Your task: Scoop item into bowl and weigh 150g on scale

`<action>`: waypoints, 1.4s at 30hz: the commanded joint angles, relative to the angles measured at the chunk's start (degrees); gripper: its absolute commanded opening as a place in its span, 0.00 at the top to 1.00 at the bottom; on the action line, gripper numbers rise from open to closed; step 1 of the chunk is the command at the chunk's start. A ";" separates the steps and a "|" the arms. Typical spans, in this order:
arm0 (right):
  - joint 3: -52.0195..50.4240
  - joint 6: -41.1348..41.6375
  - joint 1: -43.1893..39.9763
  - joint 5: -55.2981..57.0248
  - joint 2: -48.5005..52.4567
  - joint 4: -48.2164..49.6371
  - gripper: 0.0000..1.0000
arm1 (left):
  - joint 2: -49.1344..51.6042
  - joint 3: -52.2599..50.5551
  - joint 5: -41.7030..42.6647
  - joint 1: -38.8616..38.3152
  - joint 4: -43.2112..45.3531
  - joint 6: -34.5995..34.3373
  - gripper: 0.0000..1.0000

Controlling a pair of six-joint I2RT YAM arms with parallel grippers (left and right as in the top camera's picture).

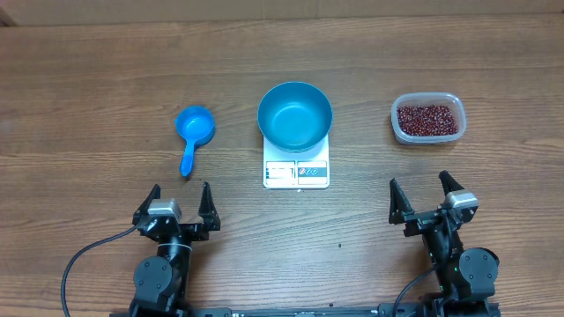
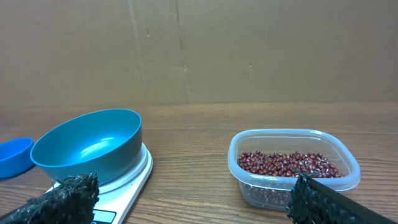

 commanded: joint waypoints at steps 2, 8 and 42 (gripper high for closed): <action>-0.57 -0.09 -0.07 0.09 -0.72 0.31 0.00 | -0.59 -0.20 -0.35 -0.33 0.02 1.27 0.00; -0.57 -0.07 -0.07 0.09 -0.72 0.31 0.00 | -0.59 -0.20 -0.35 -0.33 0.02 1.27 0.01; -0.57 -0.07 -0.07 0.09 -0.72 0.31 0.00 | 13.70 46.60 9.20 -0.28 -38.49 -5.84 0.00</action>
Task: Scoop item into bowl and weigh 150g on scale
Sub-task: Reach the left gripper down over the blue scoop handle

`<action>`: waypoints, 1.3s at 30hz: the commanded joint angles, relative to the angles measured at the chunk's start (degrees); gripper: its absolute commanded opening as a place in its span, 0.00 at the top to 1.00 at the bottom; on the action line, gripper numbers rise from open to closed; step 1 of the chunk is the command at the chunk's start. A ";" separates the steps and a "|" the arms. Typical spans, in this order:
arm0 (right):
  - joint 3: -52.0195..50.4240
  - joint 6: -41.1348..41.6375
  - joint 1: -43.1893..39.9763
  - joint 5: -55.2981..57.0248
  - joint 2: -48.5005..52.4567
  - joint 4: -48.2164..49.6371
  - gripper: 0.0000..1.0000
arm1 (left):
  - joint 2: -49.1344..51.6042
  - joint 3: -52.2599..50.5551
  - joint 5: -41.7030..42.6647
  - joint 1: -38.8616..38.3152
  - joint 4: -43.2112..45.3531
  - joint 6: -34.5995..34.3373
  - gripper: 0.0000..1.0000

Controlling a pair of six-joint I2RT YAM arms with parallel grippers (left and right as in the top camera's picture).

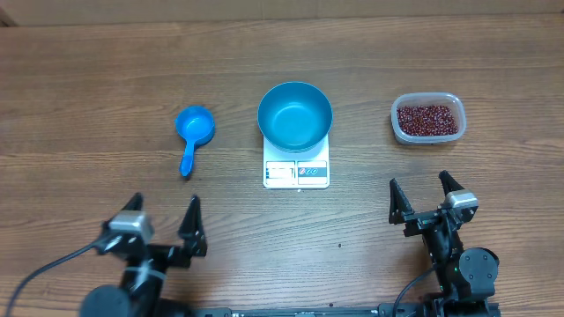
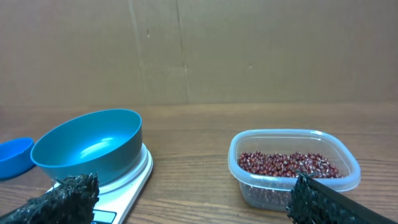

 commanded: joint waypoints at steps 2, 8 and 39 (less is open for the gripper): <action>-0.57 -0.07 -0.04 0.07 -0.72 0.28 0.00 | 13.20 18.75 1.99 -0.28 -12.15 -1.75 0.00; -0.57 -0.07 -0.04 0.07 -0.72 0.28 0.00 | 39.41 45.64 3.28 -0.28 -36.15 5.05 0.01; -0.57 -0.07 -0.04 0.07 -0.72 0.28 0.00 | 92.48 56.37 16.52 17.75 -35.47 22.23 0.39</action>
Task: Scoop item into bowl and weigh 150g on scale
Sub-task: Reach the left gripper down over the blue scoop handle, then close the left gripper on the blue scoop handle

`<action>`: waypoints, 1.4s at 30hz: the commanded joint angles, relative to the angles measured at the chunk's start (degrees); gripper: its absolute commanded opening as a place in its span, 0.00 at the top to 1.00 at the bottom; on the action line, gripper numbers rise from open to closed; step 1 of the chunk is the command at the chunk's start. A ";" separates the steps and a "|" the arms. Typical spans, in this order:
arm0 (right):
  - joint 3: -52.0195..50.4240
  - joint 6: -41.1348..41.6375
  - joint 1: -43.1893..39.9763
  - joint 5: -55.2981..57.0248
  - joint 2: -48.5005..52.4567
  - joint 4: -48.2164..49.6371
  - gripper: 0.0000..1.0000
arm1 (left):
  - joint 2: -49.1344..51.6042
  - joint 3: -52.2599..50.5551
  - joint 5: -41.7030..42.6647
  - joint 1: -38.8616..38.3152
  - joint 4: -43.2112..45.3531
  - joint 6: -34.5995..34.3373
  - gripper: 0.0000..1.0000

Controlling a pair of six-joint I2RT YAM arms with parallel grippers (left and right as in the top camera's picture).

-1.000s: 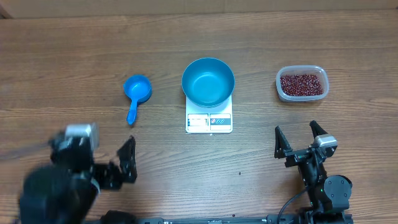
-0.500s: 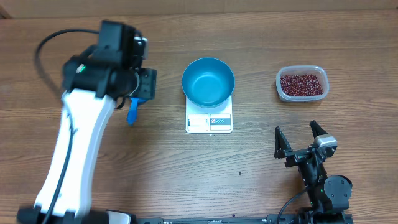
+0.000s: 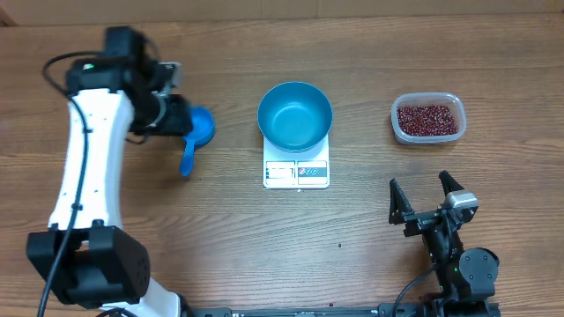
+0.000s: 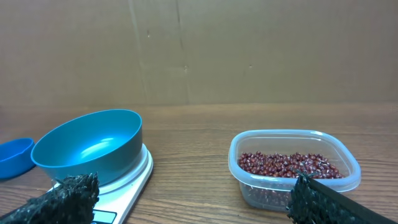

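Observation:
The blue scoop (image 3: 199, 130) lies left of the scale, handle (image 3: 187, 160) pointing toward me. My left gripper (image 3: 179, 117) is right over the left rim of the scoop's cup, and the wrist hides its fingers. An empty blue bowl (image 3: 295, 116) (image 4: 87, 146) sits on the white scale (image 3: 296, 173) (image 4: 127, 186). A clear tub of red beans (image 3: 427, 118) (image 4: 292, 167) stands at the right. Near the front edge, my right gripper (image 3: 426, 201) (image 4: 189, 202) is open and holds nothing.
The left arm (image 3: 84, 158) stretches from the front left up to the scoop. A cardboard wall (image 4: 199, 50) closes off the back of the table. Bare wood lies between the scale and the bean tub.
My left arm has gone from the front left edge to the scoop, and its gripper is now over the scoop's cup. The right arm, bowl, scale and tub have not moved.
Both grippers first rested open at the front edge. Then the left gripper had shifted slightly left and nearer the front edge, still open. Now it is at the scoop, which lies where it was; the right gripper stayed put throughout.

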 commanded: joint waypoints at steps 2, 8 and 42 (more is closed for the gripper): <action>-0.57 -0.09 -0.07 0.09 -0.63 0.24 0.00 | -0.52 -5.70 2.49 0.70 3.80 2.14 0.36; -0.57 -0.07 -0.07 0.09 -0.63 0.24 0.00 | -0.52 -14.45 2.64 -0.46 11.91 2.12 0.00; -0.57 -0.07 -0.07 0.09 -0.63 0.24 0.00 | 0.13 -33.14 -3.96 -4.15 36.83 -9.53 0.49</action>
